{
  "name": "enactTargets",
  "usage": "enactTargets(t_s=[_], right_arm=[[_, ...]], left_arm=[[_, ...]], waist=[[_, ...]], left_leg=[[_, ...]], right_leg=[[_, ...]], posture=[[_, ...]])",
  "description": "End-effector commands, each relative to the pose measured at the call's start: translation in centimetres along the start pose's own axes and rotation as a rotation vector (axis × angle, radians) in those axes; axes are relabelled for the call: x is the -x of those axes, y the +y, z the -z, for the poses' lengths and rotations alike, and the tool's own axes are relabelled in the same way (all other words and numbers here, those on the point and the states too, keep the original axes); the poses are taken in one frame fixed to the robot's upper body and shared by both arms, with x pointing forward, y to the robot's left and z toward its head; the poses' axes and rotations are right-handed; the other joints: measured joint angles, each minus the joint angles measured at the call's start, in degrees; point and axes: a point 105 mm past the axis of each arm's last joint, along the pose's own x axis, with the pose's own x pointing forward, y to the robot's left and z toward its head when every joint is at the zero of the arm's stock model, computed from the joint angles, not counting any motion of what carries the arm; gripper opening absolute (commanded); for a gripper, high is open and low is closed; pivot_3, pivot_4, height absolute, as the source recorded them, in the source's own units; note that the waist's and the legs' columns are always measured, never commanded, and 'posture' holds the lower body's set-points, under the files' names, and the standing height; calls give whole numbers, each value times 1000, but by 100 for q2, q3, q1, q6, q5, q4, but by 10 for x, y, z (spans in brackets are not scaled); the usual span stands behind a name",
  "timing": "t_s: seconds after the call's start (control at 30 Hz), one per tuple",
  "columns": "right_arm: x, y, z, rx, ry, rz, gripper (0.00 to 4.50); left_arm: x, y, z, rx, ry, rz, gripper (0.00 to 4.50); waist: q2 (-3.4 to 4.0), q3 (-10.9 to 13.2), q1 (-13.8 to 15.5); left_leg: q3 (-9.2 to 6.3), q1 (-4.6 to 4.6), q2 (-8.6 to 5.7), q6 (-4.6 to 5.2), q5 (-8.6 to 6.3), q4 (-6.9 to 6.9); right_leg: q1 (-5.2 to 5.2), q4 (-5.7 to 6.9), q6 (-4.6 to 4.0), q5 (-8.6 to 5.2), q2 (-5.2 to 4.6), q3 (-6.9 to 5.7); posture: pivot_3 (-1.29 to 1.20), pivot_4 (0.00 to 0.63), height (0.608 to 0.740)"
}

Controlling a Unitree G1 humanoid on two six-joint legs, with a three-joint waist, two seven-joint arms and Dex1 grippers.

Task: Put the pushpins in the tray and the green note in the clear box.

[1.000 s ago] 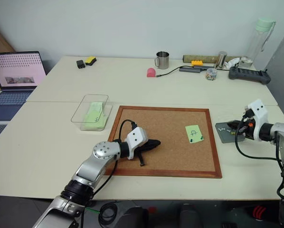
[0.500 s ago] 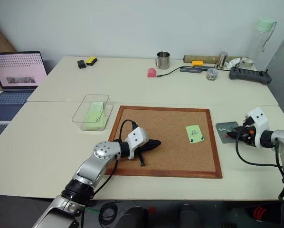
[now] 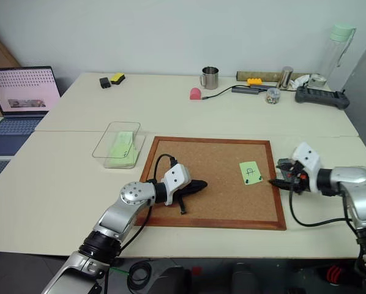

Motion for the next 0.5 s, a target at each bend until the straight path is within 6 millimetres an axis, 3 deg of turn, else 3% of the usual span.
enactTargets(t_s=[0.03,0.27,0.5], right_arm=[[-6,-4,-6,29,-18,21,3048],[-11,-6,-3,-1,-34,15,3048],[-11,-6,0,-23,-41,0,1875]], left_arm=[[0,-8,15,15,58,30,0],[1,-8,15,16,60,23,0],[3,-7,17,15,64,13,0]], waist=[[0,0,2],[0,0,8],[0,0,5]], left_leg=[[-3,0,0,0,0,0],[-5,0,0,0,0,-2],[-5,0,0,0,0,-2]], right_leg=[[0,0,0,0,0,-2],[-1,1,-1,0,0,-3],[-1,1,-1,0,0,-3]], posture=[[0,150,740],[0,150,740],[0,150,740]])
